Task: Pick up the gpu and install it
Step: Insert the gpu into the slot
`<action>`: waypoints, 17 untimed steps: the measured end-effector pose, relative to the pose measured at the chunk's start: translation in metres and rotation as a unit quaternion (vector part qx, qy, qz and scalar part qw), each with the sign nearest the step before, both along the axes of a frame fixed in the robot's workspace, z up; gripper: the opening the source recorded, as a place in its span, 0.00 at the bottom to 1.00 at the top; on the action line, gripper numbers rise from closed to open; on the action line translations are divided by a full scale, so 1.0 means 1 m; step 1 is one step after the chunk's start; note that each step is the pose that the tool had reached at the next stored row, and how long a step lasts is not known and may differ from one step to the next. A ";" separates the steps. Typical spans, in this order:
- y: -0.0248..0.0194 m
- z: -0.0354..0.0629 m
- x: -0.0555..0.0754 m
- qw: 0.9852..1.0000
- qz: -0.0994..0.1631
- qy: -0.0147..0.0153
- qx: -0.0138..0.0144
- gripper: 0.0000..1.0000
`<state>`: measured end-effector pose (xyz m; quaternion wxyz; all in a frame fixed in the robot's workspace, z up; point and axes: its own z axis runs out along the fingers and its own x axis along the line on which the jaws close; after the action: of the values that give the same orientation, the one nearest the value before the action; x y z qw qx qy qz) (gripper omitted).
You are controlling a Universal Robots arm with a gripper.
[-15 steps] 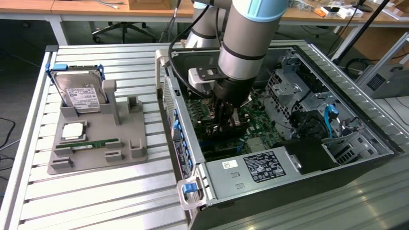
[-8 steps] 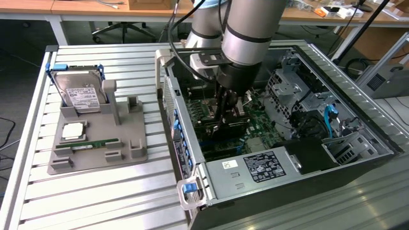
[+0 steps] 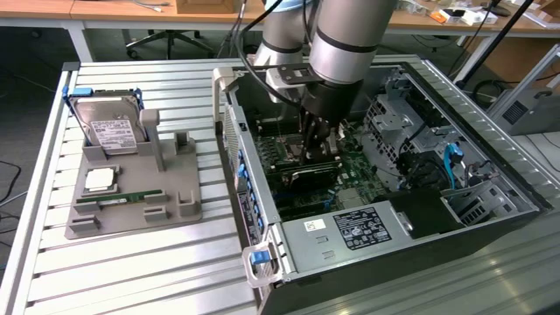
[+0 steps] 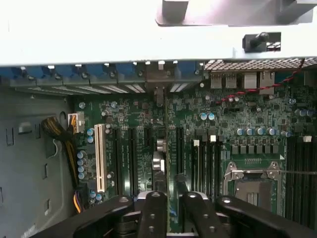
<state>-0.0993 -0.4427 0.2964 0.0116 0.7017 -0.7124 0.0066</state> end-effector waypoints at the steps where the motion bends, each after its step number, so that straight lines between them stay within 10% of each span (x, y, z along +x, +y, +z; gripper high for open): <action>1: 0.0000 -0.0002 0.004 1.000 0.000 0.001 0.000 0.14; 9: 0.0000 -0.0046 0.049 1.000 0.001 0.014 0.000 0.11; 17: 0.0000 -0.0047 0.057 1.000 0.002 0.015 0.000 0.11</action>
<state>-0.0422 -0.4427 0.2917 0.0226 0.7028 -0.7110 -0.0038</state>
